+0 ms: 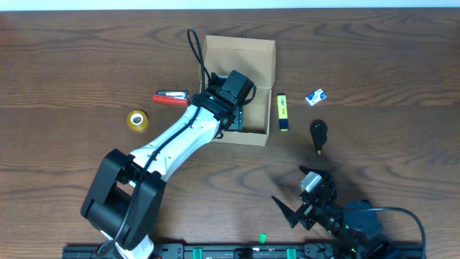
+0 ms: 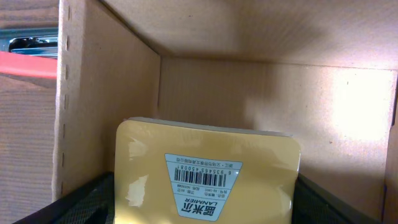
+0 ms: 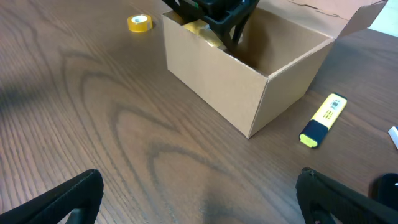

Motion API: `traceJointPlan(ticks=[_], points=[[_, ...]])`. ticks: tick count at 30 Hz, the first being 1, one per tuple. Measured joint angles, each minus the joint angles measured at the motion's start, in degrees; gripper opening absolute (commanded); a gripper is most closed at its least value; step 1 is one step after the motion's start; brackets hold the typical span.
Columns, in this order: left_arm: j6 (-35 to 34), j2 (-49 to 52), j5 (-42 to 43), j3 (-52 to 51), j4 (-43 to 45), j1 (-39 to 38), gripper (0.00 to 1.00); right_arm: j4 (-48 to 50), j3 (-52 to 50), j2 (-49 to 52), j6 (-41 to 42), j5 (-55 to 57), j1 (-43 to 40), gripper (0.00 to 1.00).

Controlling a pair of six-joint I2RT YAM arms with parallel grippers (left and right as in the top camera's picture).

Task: Pack container
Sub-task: 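Lower the tin into the box and open the left gripper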

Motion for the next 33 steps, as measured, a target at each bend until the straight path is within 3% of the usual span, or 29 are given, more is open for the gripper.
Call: traceJointPlan(ticks=[9, 27, 33], points=[[-0.02, 0.00, 0.26, 0.00, 0.00, 0.00, 0.87, 0.00, 0.00, 0.00, 0.00, 0.00, 0.00, 0.99], [0.00, -0.02, 0.44, 0.13, -0.11, 0.00, 0.86, 0.00, 0.00, 0.00, 0.00, 0.00, 0.00, 0.99], [1.55, -2.29, 0.44, 4.72, -1.79, 0.00, 0.86, 0.00, 0.00, 0.00, 0.00, 0.00, 0.00, 0.99]])
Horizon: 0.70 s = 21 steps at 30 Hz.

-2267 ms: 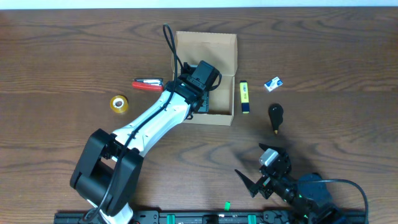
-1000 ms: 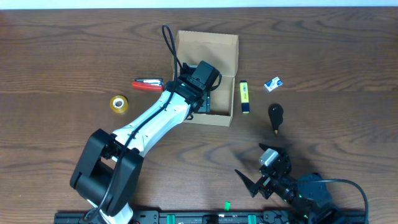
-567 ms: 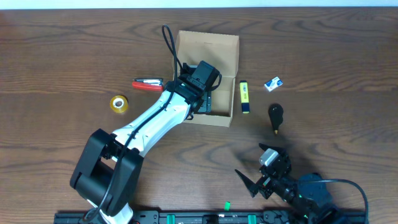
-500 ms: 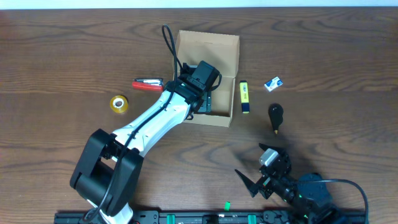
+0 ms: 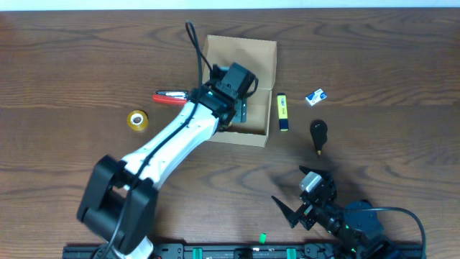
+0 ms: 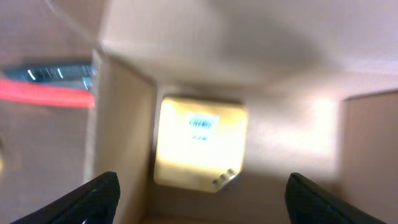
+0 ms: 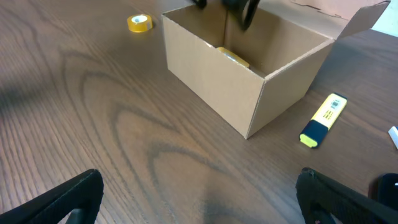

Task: Pack container
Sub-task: 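Lower the tin into the box and open the left gripper, then move the left gripper over the red stapler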

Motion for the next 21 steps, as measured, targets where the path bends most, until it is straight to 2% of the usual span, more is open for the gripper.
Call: traceJointPlan(ticks=[5, 8, 13, 17, 21], points=[[2.82, -8.76, -0.02, 4.37, -1.01, 0.00, 0.86, -0.02, 0.00, 0.00, 0.00, 0.00, 0.00, 0.99], [2.25, -13.35, -0.02, 5.05, -1.55, 0.83, 0.86, 0.00, 0.00, 0.00, 0.00, 0.00, 0.00, 0.99], [-5.25, -16.68, -0.59, 5.29, -4.98, 8.96, 0.86, -0.02, 0.00, 0.00, 0.00, 0.00, 0.00, 0.99], [-10.82, -14.51, -0.90, 5.29, -5.49, 16.46, 0.95, -0.02, 0.00, 0.00, 0.00, 0.00, 0.00, 0.99], [-15.10, -10.67, -0.28, 5.27, -3.04, 21.16, 0.95, -0.02, 0.00, 0.00, 0.00, 0.00, 0.00, 0.99]])
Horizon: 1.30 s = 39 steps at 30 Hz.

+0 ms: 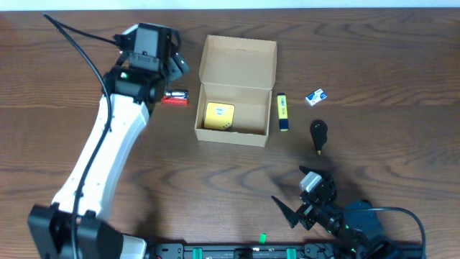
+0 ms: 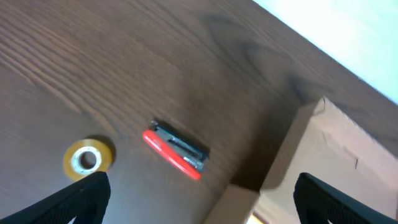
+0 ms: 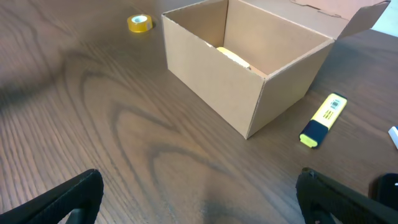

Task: Pack container
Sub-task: 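Move the left gripper over the red stapler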

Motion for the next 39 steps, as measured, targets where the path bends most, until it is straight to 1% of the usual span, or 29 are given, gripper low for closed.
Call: traceJointPlan(ticks=[5, 10, 12, 15, 16, 19, 25, 28, 34, 39], points=[[-0.44, 1.49, 1.77, 0.00, 0.81, 0.55, 0.95, 0.02, 0.00, 0.00, 0.00, 0.00, 0.00, 0.99], [-2.64, 1.49, 3.32, 0.00, 3.58, 0.55, 0.96, 0.02, 0.00, 0.00, 0.00, 0.00, 0.00, 0.99], [-6.05, 1.66, 3.74, 0.00, 2.78, 0.52, 0.96, 0.00, 0.00, 0.00, 0.00, 0.00, 0.00, 0.99], [-13.84, 3.23, 3.78, 0.13, -1.14, 0.68, 0.96, 0.02, 0.00, 0.00, 0.00, 0.00, 0.00, 0.99], [-16.57, 4.85, 3.85, 0.76, -3.08, 0.85, 0.96, 0.02, 0.00, 0.00, 0.00, 0.00, 0.00, 0.99], [-20.17, 10.49, 3.93, 4.83, -8.13, 1.55, 0.96, 0.00, 0.00, 0.00, 0.00, 0.00, 0.00, 0.99], [-24.57, 25.79, 3.56, 24.46, -22.38, 3.28, 0.96, 0.00, -0.02, 0.00, 0.00, 0.00, 0.00, 0.99], [-26.80, 32.24, 6.97, 32.09, -24.02, 5.62, 0.96, 0.04, -0.02, 0.00, 0.00, 0.00, 0.00, 0.99], [-29.64, 39.74, 14.86, 33.31, -24.76, 10.16, 0.96, 0.00, -0.02, 0.00, 0.00, 0.00, 0.00, 0.99], [-30.10, 44.81, 17.68, 33.31, -25.44, 10.73, 0.96, 0.00, -0.02, 0.00, 0.00, 0.00, 0.00, 0.99]])
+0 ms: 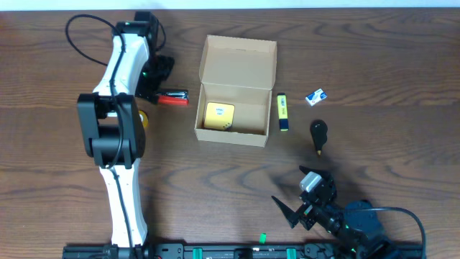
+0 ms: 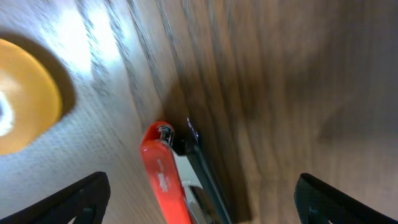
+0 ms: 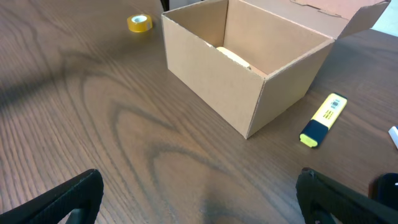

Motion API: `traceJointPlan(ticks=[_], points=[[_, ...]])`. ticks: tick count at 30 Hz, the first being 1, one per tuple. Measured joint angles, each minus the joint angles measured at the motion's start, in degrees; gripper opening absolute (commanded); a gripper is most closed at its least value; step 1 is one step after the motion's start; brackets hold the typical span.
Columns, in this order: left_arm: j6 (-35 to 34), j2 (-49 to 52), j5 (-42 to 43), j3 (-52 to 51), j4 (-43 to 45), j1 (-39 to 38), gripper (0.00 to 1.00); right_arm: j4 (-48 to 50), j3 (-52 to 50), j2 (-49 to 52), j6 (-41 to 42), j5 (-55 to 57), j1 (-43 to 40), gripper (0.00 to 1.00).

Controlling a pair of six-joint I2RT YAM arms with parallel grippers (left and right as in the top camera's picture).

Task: Pack container
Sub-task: 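Move the left gripper over the red stapler, then grasp the red stapler with the left gripper and lift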

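The open cardboard box (image 1: 237, 90) stands mid-table with a yellow pad (image 1: 218, 115) lying in it; the right wrist view shows the box (image 3: 249, 74) too. A red and black stapler (image 1: 171, 97) lies left of the box. My left gripper (image 1: 157, 75) hangs open close over it, and the stapler (image 2: 163, 180) runs between the fingers (image 2: 81, 199) untouched. My right gripper (image 3: 202, 199) rests open at the near edge, holding nothing. A yellow highlighter (image 1: 282, 113) lies right of the box.
A yellow tape roll (image 2: 25, 99) lies left of the stapler, partly under the left arm (image 1: 118, 86) in the overhead view. A small white and blue item (image 1: 315, 96) and a black tool (image 1: 318, 135) lie right of the highlighter.
My left gripper has come down from well above the table to close over the stapler, still open. The arm now reaches along the table's left side. The right arm has not moved.
My left gripper was down in the box with the yellow pad between its fingers. Then it was above the box with the pad lying on the bottom. Later it was open high over the stapler and tape, and now hangs low over the stapler.
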Motion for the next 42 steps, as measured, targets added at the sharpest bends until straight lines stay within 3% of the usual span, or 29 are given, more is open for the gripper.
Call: traceJointPlan(ticks=[11, 31, 34, 42], points=[[-1.66, 0.37, -0.20, 0.00, 0.52, -4.33, 0.96, 0.00, 0.00, 0.00, 0.00, 0.00, 0.00, 0.99], [-4.63, 0.85, -1.11, -3.89, 3.54, -4.74, 1.00, 0.02, 0.00, 0.00, 0.00, 0.00, 0.00, 0.99], [-4.87, 0.85, -1.03, -3.89, 3.78, -4.74, 0.91, 0.02, 0.00, 0.00, 0.00, 0.02, 0.00, 0.99], [-5.64, 0.87, -0.81, -3.96, 3.72, -4.74, 0.52, 0.02, 0.00, 0.00, 0.00, 0.00, 0.00, 0.99]])
